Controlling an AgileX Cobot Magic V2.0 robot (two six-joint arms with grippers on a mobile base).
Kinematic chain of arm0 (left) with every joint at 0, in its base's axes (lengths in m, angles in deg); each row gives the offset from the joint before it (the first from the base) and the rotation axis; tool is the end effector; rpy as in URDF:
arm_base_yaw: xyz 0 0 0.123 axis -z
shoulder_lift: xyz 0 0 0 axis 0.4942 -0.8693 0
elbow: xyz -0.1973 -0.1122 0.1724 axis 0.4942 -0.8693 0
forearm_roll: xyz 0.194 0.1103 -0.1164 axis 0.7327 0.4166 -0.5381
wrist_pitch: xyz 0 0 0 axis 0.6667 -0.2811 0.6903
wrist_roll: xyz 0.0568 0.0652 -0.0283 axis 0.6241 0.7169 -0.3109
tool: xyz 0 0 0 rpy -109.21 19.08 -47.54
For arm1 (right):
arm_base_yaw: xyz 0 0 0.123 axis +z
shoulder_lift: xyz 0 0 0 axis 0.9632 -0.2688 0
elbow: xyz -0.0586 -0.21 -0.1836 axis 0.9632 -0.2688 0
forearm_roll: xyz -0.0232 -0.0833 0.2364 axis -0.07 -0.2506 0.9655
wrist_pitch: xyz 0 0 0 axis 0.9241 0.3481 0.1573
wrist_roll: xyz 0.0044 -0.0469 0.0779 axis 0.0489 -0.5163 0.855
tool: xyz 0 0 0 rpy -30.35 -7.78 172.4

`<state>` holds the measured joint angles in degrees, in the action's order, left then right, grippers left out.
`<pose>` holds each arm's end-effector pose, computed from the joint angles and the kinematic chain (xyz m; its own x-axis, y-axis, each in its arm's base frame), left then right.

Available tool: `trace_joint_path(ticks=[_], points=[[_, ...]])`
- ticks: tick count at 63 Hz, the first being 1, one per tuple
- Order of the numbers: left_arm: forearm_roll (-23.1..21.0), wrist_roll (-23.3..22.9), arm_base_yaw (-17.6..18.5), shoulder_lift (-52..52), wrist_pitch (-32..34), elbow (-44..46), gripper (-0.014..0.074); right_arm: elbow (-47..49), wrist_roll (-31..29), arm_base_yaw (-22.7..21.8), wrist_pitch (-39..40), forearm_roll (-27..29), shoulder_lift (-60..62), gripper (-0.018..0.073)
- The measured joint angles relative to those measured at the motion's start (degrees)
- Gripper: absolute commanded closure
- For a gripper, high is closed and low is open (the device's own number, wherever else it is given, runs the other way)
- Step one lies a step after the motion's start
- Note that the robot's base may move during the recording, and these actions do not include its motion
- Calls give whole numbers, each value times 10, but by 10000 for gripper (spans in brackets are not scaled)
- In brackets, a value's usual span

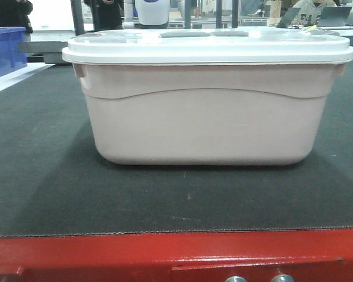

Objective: Grab white bin and place on right shelf
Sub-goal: 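Move both grippers to the lid rim handles at the bin's ends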

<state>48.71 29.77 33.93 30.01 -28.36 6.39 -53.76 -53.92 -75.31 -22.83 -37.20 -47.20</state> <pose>0.0566 -0.0053 0.1945 -0.0324 0.0063 -0.9995 0.0861 0.9963 0.0035 0.0567 -0.0009 0.1968 -0.0129 0.0576 -0.9983 0.0165 0.9982 0.0574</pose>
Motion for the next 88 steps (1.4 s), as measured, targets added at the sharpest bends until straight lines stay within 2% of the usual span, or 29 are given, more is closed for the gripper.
trace_joint_path(ticks=[46, 57, 62, 71, 77, 88], points=[[0, 0, 0, 0, 12, 0, 715, 0, 0, 0, 0, 0, 0, 491], [-20, 0, 0, 0, 19, 0, 715, 0, 0, 0, 6, 0, 0, 491], [-21, 0, 0, 0, 37, 0, 715, 0, 0, 0, 16, 0, 0, 491], [-24, 0, 0, 0, 110, -1, 715, 0, 0, 0, 70, 0, 0, 491], [-24, 0, 0, 0, 111, 39, 714, 18, 0, 0, 86, 0, 0, 491], [7, 0, 0, -54, 58, 187, 691, 143, 0, 0, 66, 0, -5, 482]])
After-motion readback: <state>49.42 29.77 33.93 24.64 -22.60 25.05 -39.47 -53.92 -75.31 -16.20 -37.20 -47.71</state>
